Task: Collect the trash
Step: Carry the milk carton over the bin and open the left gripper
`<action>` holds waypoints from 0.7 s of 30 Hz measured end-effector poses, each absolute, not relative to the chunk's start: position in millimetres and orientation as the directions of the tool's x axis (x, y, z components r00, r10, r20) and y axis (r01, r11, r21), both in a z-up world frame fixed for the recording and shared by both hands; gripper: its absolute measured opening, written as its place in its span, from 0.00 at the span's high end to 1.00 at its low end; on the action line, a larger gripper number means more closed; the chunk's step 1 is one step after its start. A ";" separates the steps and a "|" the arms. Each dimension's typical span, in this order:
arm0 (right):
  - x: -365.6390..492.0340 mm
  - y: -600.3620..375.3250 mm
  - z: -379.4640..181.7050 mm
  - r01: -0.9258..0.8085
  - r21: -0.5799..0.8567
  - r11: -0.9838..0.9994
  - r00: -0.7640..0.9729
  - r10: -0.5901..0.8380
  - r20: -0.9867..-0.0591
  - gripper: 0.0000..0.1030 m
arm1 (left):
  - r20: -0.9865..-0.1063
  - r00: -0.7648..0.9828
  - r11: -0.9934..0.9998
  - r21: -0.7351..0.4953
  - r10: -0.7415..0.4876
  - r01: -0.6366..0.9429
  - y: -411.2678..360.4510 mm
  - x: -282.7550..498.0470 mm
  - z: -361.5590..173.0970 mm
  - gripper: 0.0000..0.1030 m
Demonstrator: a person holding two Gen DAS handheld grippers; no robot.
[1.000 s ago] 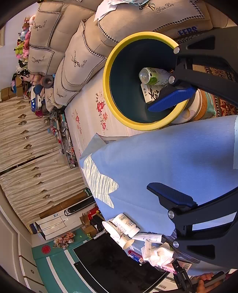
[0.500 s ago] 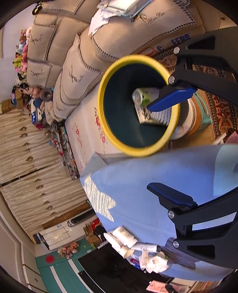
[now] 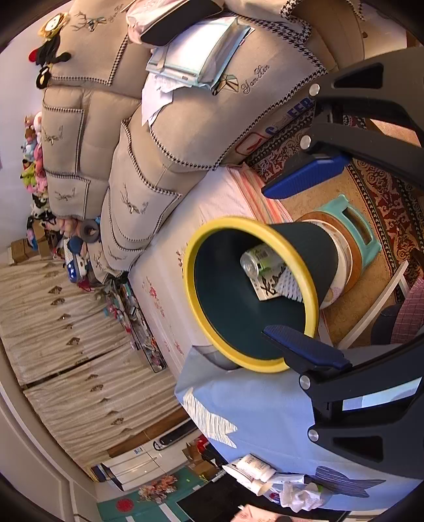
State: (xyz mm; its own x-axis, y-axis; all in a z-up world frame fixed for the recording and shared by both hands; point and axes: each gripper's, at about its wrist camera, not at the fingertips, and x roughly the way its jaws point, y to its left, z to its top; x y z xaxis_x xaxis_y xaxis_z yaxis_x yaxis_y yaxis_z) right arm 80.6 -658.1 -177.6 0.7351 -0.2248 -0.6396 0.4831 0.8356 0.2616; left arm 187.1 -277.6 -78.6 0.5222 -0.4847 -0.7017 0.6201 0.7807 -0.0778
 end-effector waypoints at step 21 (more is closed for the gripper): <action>51.3 -723.1 -210.1 0.586 0.317 0.745 0.694 -0.260 -0.671 0.27 | -0.819 0.309 0.638 -0.088 -0.483 0.765 -519.3 258.7 -157.9 0.51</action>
State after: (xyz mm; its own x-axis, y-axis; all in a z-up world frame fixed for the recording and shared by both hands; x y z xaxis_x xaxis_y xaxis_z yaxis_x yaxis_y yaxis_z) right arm 51.3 -723.1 -210.1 0.6940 -0.2604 -0.6712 0.5864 0.7453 0.3172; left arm 258.7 -519.3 -157.9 0.3088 -0.4830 -0.8193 0.7652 0.6378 -0.0876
